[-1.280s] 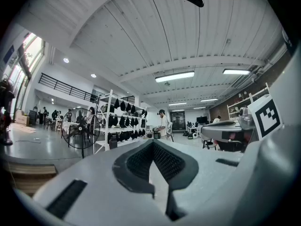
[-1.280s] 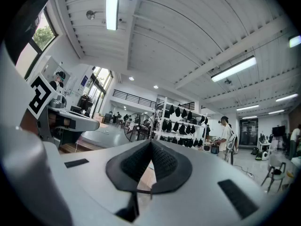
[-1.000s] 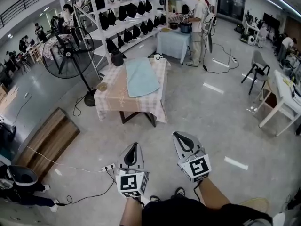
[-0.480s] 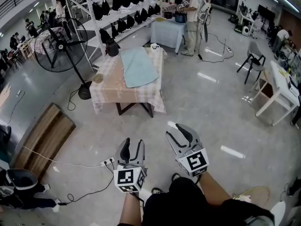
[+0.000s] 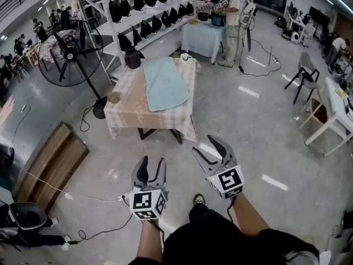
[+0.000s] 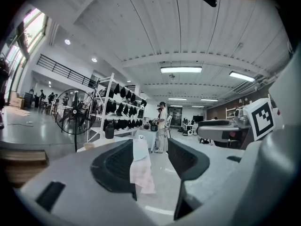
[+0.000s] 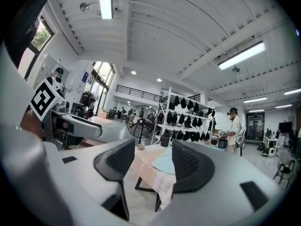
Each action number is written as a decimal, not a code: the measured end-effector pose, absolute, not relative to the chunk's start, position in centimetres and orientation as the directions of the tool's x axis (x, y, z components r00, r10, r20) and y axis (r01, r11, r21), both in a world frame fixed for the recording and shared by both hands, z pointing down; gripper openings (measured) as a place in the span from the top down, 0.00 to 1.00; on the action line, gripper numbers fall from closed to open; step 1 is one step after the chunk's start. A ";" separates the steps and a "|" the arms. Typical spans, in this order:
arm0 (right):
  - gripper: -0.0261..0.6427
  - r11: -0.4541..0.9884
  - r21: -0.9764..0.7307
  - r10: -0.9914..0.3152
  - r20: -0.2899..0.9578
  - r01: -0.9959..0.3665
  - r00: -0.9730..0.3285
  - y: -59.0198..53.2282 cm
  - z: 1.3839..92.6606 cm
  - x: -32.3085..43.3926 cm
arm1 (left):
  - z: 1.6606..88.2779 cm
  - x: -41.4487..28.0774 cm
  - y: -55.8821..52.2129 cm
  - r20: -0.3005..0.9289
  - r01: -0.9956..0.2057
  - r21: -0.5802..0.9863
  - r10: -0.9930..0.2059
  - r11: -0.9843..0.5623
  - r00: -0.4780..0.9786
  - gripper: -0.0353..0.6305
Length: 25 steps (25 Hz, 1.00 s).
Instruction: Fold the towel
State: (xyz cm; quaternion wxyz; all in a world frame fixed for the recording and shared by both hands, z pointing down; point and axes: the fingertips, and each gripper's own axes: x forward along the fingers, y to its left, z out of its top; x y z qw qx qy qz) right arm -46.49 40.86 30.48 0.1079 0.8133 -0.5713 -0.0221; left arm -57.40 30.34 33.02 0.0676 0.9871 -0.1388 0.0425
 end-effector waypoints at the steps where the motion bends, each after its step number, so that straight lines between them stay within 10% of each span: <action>1: 0.62 -0.320 0.206 -0.936 0.080 -0.925 0.341 40.1 30.2 -45.0 | 32.6 -55.8 29.5 0.093 -0.280 0.124 -0.270 -0.952 0.958 0.63; 25: 0.62 -0.255 0.166 -0.943 0.176 -0.953 0.283 23.3 36.2 -18.9 | 36.9 -29.4 11.8 0.173 -0.311 0.139 -0.286 -0.940 0.942 0.63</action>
